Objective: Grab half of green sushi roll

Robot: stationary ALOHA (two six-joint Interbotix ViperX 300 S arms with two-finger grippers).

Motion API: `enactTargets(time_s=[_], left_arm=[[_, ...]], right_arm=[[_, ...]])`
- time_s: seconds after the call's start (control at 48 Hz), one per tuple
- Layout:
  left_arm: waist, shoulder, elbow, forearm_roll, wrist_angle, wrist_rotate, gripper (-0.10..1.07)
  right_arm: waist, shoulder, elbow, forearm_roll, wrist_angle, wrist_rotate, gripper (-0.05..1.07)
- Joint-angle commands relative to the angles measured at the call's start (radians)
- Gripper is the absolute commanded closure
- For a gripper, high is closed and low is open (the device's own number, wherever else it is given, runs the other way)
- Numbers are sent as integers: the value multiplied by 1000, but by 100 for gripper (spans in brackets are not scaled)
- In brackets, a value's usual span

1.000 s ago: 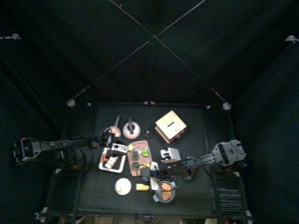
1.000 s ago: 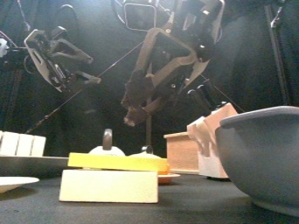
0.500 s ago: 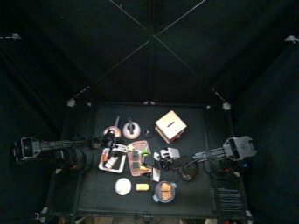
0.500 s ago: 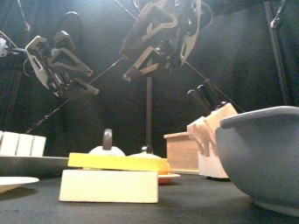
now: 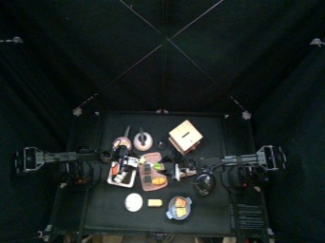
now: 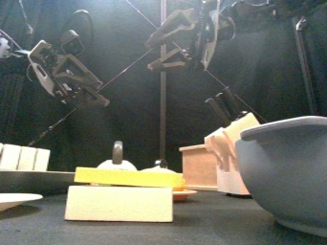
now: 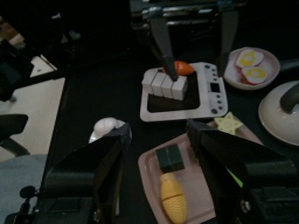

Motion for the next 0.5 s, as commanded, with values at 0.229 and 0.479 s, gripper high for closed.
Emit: enactTargets(time_s=[0.229, 0.479], left_arm=[[-94, 12, -48, -17, 132, 95, 4], [-190, 41, -144, -54, 419, 89, 4]], right_arm=[[-61, -117, 110, -67, -129, -5, 14], [-61, -175, 216, -95, -221, 0, 14]])
